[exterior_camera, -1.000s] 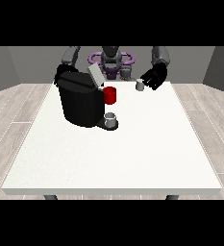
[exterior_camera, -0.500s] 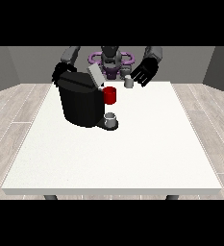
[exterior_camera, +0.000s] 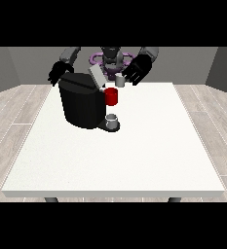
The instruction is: Insert the coffee pod into the coffee machine and close the lid
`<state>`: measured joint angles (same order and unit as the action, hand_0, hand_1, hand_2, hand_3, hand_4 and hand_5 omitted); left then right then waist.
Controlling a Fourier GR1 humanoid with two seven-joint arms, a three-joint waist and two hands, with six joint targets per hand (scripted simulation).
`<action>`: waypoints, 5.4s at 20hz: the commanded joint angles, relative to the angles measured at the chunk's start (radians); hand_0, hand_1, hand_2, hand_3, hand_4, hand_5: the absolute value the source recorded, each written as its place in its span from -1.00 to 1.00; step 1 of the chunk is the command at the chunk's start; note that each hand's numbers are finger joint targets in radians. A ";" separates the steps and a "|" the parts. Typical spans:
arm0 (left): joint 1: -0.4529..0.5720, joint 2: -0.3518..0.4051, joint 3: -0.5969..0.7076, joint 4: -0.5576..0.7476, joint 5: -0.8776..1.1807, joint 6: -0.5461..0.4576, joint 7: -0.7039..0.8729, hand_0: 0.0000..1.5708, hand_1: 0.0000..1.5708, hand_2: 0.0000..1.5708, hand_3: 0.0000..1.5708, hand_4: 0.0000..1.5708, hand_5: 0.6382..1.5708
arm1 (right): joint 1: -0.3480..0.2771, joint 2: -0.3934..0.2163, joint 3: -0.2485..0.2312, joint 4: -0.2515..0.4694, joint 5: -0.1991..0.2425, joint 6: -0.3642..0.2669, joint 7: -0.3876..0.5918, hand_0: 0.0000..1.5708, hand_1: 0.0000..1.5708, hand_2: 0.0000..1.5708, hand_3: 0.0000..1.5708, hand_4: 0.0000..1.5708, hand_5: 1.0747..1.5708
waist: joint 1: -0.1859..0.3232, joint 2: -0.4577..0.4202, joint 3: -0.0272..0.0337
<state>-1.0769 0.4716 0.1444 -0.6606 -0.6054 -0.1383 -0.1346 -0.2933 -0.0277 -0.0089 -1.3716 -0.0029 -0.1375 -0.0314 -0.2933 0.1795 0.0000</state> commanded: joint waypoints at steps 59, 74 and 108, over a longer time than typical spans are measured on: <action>-0.071 -0.054 -0.046 0.037 -0.108 -0.004 -0.020 0.36 0.36 0.42 0.18 -0.53 1.00 | -0.012 0.015 -0.061 0.025 -0.022 -0.059 -0.076 -1.00 -1.00 -1.00 -1.00 -0.43 1.00 | 0.047 0.066 0.0001; -0.059 -0.040 -0.090 0.042 -0.160 -0.091 -0.045 -1.00 -1.00 -1.00 -1.00 -1.00 1.00 | 0.002 -0.014 -0.050 0.025 -0.015 -0.038 -0.034 -1.00 -1.00 -1.00 -1.00 -0.47 1.00 | 0.047 0.027 0.0002; 0.469 -0.388 0.229 -0.062 0.340 -0.150 -0.134 -1.00 -1.00 -1.00 -1.00 -1.00 1.00 | 0.094 -0.145 -0.051 -0.112 -0.100 0.156 0.078 -1.00 -1.00 -1.00 -1.00 -1.00 1.00 | 0.369 -0.413 -0.0001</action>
<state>-0.6627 0.0970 0.3686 -0.6892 -0.3043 -0.2562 -0.2520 -0.1714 -0.1561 -0.0693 -1.4651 -0.0916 -0.0166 0.0214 0.0371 -0.2281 -0.0004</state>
